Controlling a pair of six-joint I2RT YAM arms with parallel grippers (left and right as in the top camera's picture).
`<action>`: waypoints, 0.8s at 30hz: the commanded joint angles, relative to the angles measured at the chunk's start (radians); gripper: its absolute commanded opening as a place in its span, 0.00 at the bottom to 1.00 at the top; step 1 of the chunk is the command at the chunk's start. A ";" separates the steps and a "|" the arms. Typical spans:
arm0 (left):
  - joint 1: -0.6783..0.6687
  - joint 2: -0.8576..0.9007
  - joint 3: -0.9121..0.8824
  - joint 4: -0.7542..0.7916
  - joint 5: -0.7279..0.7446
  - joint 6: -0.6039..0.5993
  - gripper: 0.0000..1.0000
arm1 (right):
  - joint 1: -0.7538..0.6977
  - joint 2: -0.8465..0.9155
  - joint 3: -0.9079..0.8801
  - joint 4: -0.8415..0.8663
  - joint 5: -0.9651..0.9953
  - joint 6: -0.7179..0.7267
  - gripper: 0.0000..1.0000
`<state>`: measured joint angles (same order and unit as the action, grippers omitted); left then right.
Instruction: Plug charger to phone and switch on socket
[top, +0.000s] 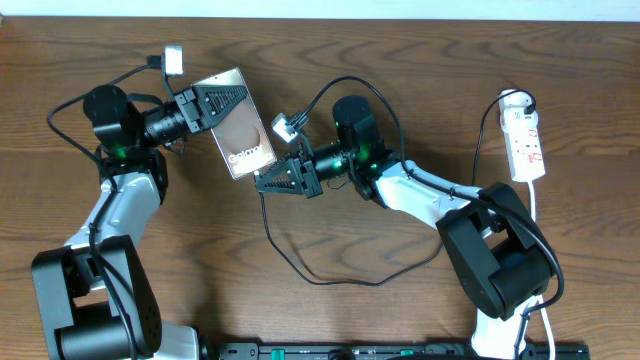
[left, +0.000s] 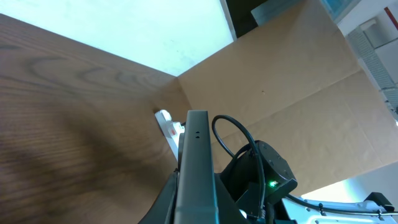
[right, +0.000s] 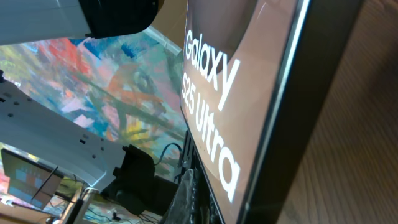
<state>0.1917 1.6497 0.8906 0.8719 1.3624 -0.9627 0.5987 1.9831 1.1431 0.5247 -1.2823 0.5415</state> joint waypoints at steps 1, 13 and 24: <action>-0.018 -0.004 -0.006 0.005 0.071 0.028 0.07 | 0.005 -0.008 0.014 0.018 0.050 0.004 0.01; -0.018 -0.004 -0.006 0.005 0.192 0.117 0.07 | -0.006 -0.008 0.014 0.018 0.044 0.004 0.01; -0.018 -0.004 -0.006 0.005 0.189 0.120 0.07 | -0.009 -0.008 0.014 0.018 0.046 0.004 0.01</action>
<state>0.1913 1.6497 0.8906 0.8783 1.4399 -0.8627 0.5991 1.9888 1.1336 0.5205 -1.2949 0.5419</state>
